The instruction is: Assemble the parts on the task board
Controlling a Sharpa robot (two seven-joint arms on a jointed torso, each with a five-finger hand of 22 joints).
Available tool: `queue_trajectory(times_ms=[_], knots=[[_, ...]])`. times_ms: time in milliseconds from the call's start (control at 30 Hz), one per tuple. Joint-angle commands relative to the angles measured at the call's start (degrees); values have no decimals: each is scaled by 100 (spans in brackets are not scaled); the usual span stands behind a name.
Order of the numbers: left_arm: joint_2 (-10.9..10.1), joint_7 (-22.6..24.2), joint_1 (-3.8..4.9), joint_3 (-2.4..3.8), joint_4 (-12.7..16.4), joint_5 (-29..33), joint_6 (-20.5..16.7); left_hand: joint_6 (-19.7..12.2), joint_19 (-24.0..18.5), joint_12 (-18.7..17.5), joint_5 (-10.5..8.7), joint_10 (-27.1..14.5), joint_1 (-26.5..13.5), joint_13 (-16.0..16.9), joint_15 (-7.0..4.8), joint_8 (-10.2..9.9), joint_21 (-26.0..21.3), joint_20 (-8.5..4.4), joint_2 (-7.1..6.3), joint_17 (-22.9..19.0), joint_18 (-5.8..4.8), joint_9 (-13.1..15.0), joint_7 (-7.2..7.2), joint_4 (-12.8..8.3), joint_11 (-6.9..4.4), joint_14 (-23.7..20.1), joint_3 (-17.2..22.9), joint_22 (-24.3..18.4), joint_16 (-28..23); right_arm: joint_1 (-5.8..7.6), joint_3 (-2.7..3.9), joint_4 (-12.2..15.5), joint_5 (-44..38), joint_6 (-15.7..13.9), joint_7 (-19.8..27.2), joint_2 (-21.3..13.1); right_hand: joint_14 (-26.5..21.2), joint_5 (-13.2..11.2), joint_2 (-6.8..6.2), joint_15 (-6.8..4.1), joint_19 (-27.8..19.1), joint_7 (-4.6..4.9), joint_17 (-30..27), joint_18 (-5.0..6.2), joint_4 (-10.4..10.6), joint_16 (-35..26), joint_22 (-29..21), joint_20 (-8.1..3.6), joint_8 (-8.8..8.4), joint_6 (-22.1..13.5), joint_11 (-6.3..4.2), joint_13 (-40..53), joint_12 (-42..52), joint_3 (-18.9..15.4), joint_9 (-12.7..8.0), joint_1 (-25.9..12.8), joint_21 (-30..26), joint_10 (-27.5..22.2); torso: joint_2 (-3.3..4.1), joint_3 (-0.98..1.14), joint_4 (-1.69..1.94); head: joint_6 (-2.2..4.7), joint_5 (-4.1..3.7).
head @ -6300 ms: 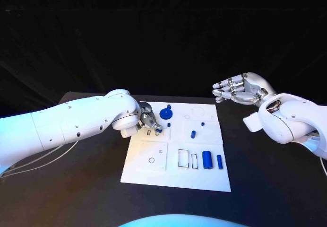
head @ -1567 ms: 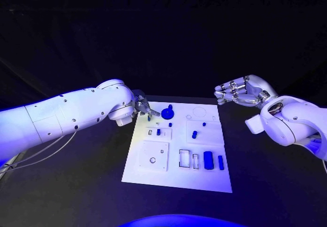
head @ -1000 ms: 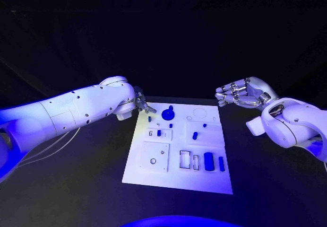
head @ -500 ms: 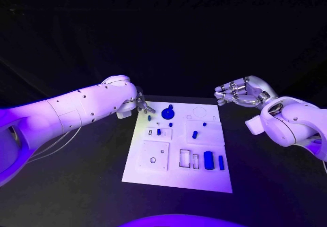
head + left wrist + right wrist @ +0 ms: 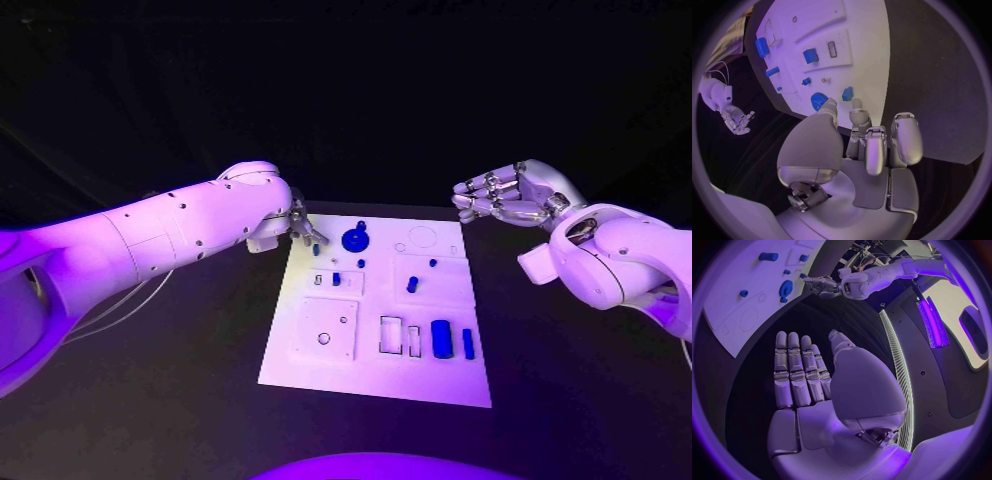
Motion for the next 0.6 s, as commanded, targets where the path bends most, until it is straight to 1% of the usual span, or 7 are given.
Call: queue_trajectory(times_ms=[33, 200, 300, 367, 600], knots=[[32, 0, -4, -1, -9, 61, 200, 57, 33, 54, 29, 44, -5, 15, 26, -11, 26, -2, 99, 1507, -2, -17, 5, -7, -15, 594, -51, 15, 18, -4, 1, 2, -14, 94, 29, 11, -44, 34, 18, 0, -21, -8, -5, -17, -22, -33, -5, 35, -10, -46, -1, -5, 0, -12, 5, -26, -19, -51, -2, 0, -2, -8, 2], [48, -3, -11, -5, -21, 92, 214, 72, 40, 68, 30, 52, 24, 20, 20, -9, 33, -5, 153, 1507, -5, -35, -3, -11, -22, 594, -54, 28, 18, -4, 1, 2, -14, 96, 31, 11, -44, 34, 18, 0, -21, -8, -5, -17, -22, -33, -5, 35, -10, -46, -1, -5, 0, -12, 5, -26, -19, -51, 0, 0, -5, -13, -1], [56, -3, -13, -8, -29, 101, 199, 86, 40, 76, 31, 54, 74, 15, 13, -12, 35, -10, 244, 1507, -5, -63, -9, -14, -29, 594, -53, 31, 18, -4, 1, 4, -14, 98, 32, 10, -44, 34, 18, 0, -21, -8, -5, -17, -22, -33, -5, 35, -10, -46, -1, -5, 0, -12, 5, -26, -19, -51, 0, 0, -6, -9, -10], [65, -1, -14, -9, -40, 125, 185, 92, 44, 80, 31, 53, 149, 11, 9, -15, 39, -13, 307, 1507, -6, -87, -13, -18, -33, 594, -47, 39, 18, -4, 1, 4, -14, 100, 33, 10, -45, 44, 28, 0, -20, -8, -9, -16, -27, -31, -13, 36, -9, -45, -2, -5, 2, -10, 6, -26, -23, -50, -2, 0, -3, -13, -14], [80, 9, -16, -12, -57, 223, 140, 96, 42, 78, 33, 39, 410, -14, 5, -25, 40, -17, 402, 1507, -7, -146, -13, -41, -36, 594, -36, 46, 18, -4, 1, 6, -14, 102, 32, 12, -45, 44, 28, 0, -20, -8, -9, -16, -27, -31, -13, 36, -9, -45, -2, -5, 2, -10, 6, -26, -23, -50, -1, 1, 0, -25, -20]])
